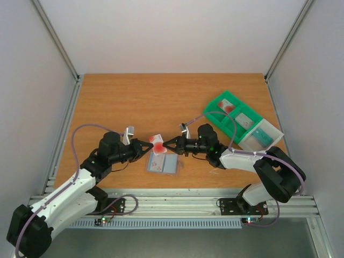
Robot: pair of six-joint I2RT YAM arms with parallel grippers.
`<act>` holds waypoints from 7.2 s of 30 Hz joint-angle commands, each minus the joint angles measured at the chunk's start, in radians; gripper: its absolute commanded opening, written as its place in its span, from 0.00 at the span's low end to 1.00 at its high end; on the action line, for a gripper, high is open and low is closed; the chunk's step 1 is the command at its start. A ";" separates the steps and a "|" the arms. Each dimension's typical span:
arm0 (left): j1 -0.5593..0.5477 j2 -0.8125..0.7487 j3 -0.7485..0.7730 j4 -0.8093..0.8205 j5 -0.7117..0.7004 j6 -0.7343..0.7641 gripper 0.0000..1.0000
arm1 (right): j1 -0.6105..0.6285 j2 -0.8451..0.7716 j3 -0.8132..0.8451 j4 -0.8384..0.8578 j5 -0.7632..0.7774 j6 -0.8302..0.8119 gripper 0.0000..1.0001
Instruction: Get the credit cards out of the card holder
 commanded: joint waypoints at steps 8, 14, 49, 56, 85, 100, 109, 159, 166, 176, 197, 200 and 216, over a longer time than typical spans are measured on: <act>0.000 -0.115 -0.003 0.097 0.068 0.032 0.49 | -0.021 -0.014 0.014 0.128 -0.151 -0.050 0.01; 0.074 -0.126 0.114 -0.160 0.137 0.218 0.53 | -0.025 -0.050 0.041 0.087 -0.237 -0.094 0.01; 0.132 -0.036 0.214 -0.144 0.264 0.253 0.00 | -0.026 -0.101 0.049 0.057 -0.146 0.012 0.39; 0.132 -0.076 0.140 0.086 0.175 0.087 0.00 | -0.020 -0.062 0.040 0.171 -0.098 0.108 0.43; 0.132 -0.045 0.085 0.230 0.119 -0.036 0.01 | 0.033 -0.130 0.057 0.107 0.050 0.092 0.01; 0.131 -0.088 0.154 -0.097 0.046 0.093 0.98 | 0.027 -0.192 0.095 -0.148 0.083 -0.033 0.01; 0.132 -0.105 0.251 -0.374 -0.033 0.322 0.99 | -0.069 -0.261 0.251 -0.592 0.117 -0.232 0.01; 0.132 0.021 0.350 -0.574 -0.105 0.597 0.99 | -0.860 0.395 0.962 -1.297 0.277 -0.655 0.01; 0.131 0.042 0.360 -0.555 -0.105 0.593 0.99 | -0.860 0.467 1.011 -1.294 0.270 -0.639 0.01; 0.131 0.080 0.383 -0.569 -0.108 0.623 0.99 | -0.860 0.544 1.049 -1.255 0.230 -0.636 0.01; 0.132 0.106 0.386 -0.548 -0.103 0.610 0.99 | -0.860 0.607 1.153 -1.381 0.330 -0.685 0.09; 0.132 0.110 0.385 -0.545 -0.097 0.610 0.99 | -0.860 0.603 1.156 -1.388 0.340 -0.689 0.10; 0.132 0.136 0.383 -0.566 -0.109 0.597 0.99 | -0.859 0.558 1.155 -1.430 0.368 -0.686 0.16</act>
